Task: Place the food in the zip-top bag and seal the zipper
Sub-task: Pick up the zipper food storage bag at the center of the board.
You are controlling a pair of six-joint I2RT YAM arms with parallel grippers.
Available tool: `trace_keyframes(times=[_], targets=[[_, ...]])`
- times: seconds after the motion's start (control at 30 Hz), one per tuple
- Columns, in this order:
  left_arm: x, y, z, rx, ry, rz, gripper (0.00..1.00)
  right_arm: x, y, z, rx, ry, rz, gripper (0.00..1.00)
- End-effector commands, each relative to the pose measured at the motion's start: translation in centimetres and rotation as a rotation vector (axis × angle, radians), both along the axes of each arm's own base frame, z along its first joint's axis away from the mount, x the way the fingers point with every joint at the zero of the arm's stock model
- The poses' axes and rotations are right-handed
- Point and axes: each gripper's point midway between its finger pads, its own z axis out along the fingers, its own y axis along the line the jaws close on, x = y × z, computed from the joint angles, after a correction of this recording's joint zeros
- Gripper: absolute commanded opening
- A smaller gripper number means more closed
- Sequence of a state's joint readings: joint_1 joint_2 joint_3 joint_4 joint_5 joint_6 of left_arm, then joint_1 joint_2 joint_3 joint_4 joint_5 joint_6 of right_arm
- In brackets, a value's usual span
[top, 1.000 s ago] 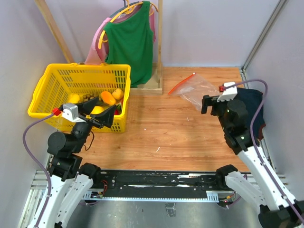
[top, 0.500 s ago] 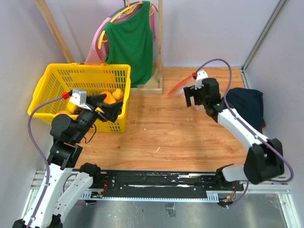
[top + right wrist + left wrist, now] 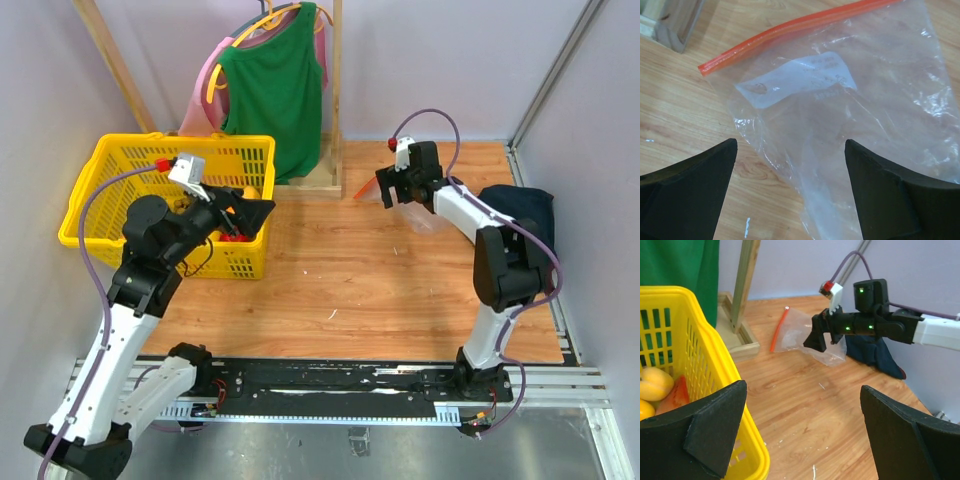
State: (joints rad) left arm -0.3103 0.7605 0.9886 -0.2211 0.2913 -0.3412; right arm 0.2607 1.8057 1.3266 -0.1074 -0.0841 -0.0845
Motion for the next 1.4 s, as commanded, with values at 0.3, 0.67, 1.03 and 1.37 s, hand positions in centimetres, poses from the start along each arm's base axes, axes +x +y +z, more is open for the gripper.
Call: trace_keyframes(times=[0.3,0.67,1.03,1.37], targets=[[1.8,-2.8,-0.6,-0.061,0.093,-0.107,0.99,1.4,-0.4,-5.1,0.010,0.128,0.033,0.74],[2.3,-4.4,-1.6,-0.079,0.141,-0.142,0.99,1.0,-0.4,-6.7,0.006,0.156,0.045,0.25],[2.5,-5.3,-2.1,-0.089,0.167,-0.152,0.99,-0.7,0.5,-4.1,0.034,0.105,0.080,0.01],[3.8,-6.0,-2.8,-0.070,0.228,-0.133,0.97,-5.7,4.6,1.2,0.067,-0.022,0.176,0.01]])
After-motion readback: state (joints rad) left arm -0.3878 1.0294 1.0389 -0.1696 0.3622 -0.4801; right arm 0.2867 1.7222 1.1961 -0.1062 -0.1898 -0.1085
